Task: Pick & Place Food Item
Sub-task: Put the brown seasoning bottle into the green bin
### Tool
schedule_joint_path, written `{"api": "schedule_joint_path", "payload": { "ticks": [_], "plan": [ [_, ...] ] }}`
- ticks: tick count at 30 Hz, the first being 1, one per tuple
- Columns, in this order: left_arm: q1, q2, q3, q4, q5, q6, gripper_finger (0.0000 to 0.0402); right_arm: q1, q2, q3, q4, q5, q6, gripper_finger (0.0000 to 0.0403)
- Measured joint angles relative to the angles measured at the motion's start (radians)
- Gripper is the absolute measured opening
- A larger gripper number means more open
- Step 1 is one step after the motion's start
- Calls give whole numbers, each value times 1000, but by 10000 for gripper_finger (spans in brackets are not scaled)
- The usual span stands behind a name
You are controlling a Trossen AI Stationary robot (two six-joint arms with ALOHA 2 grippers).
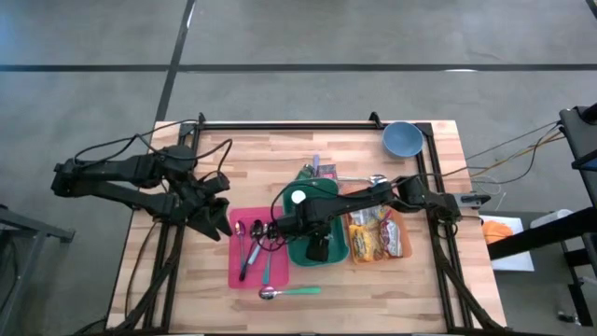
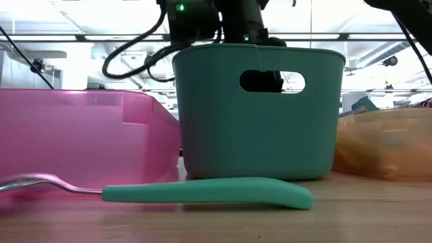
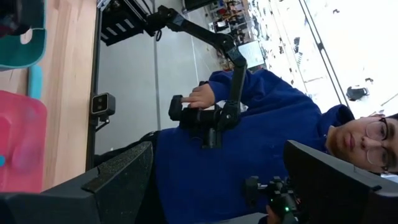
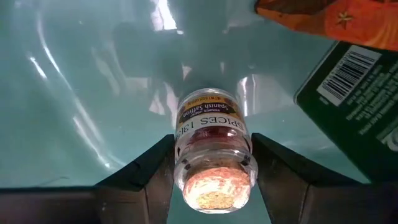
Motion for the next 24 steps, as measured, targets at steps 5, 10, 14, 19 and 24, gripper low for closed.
{"api": "schedule_joint_path", "payload": {
  "ticks": [5,10,14,19,24],
  "plan": [
    [0,0,0,0,0,0,360,0,0,-2,14,8,-15,186],
    [0,0,0,0,0,0,360,-2,0,-3,15,8,-31,186],
    [0,0,0,0,-4,6,360,-2,0,-3,16,8,-40,186],
    [0,0,0,0,-8,8,360,-2,0,-3,17,4,-55,187],
    [0,0,0,-1,-18,8,360,-2,0,-3,19,0,-42,187]
  ]
}}
